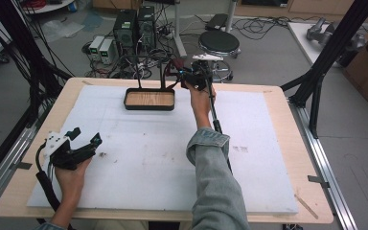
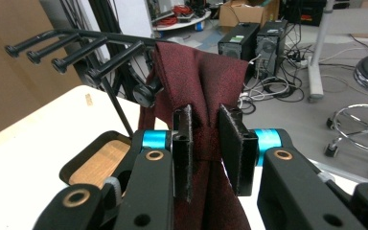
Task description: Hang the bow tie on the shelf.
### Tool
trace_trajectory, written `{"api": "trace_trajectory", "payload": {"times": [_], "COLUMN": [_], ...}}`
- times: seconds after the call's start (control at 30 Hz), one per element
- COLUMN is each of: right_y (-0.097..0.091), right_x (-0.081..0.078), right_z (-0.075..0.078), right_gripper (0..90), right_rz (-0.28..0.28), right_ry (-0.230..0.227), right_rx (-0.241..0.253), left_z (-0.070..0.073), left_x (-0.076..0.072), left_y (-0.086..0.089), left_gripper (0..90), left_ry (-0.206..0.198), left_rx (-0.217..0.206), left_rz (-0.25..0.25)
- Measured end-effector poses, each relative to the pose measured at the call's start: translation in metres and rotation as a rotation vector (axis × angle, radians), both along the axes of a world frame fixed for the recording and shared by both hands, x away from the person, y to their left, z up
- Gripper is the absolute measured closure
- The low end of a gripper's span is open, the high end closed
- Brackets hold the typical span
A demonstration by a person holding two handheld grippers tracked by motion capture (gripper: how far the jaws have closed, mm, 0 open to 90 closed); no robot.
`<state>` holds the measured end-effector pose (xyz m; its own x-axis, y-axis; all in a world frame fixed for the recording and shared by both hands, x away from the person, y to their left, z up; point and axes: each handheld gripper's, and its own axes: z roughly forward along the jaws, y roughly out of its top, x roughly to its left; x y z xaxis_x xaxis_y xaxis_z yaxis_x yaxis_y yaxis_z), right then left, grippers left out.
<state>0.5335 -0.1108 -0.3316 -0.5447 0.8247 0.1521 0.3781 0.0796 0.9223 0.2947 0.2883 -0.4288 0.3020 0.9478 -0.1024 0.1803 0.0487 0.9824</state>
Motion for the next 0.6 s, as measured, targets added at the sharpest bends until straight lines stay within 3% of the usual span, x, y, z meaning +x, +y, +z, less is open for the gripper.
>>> {"api": "trace_trajectory", "payload": {"times": [0.23,0.6], "right_y": [0.002,-0.008], "right_x": [-0.001,-0.016], "right_z": [0.000,0.016], "right_gripper": [70.8,59.0], "right_rz": [-0.001,-0.026], "right_ry": [-0.001,-0.077], "right_rx": [-0.015,0.018], "left_z": [0.000,0.000], "left_x": [0.000,-0.001], "left_y": [0.002,0.002], "left_gripper": [18.7,18.7], "left_ry": [0.001,0.002], "left_rx": [-0.001,0.000], "left_rz": [0.000,0.004]}}
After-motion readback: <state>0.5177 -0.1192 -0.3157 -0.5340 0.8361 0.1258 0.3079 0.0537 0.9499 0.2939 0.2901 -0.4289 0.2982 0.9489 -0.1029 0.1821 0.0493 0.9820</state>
